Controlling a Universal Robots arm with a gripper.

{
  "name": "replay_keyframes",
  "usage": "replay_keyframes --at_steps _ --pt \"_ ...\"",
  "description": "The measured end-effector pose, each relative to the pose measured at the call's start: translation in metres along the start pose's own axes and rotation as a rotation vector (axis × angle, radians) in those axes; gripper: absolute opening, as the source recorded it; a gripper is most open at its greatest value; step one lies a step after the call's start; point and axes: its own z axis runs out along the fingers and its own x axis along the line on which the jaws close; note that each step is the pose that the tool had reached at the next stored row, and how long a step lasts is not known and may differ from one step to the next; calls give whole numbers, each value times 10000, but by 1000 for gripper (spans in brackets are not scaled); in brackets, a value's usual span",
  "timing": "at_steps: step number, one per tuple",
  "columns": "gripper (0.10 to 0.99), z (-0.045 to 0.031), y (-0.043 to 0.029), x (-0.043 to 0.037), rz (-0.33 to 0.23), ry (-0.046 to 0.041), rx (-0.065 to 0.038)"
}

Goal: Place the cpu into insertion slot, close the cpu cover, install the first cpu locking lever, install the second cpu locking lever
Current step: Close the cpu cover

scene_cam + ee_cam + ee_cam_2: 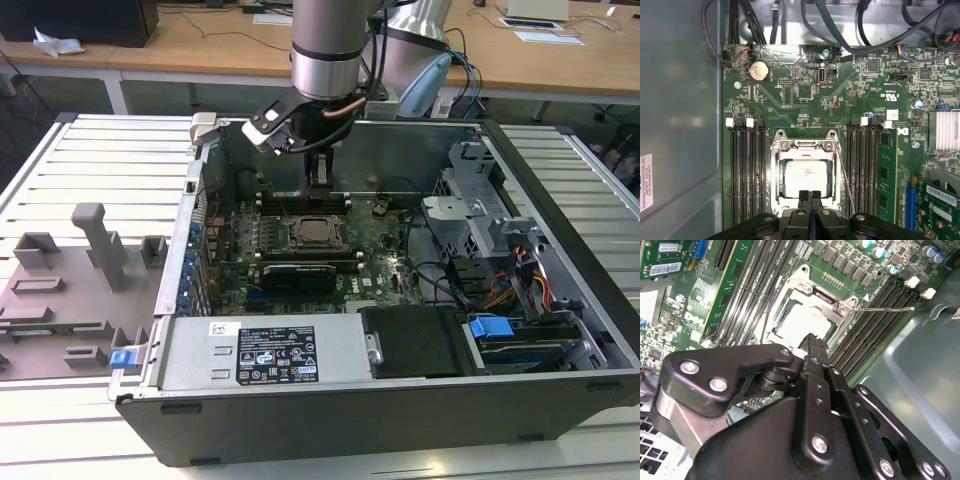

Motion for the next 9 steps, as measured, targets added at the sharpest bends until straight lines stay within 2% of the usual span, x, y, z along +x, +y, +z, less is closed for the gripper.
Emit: replay_keyframes --at_steps 9 --pt "106 -106 0 -2 0 1 0"
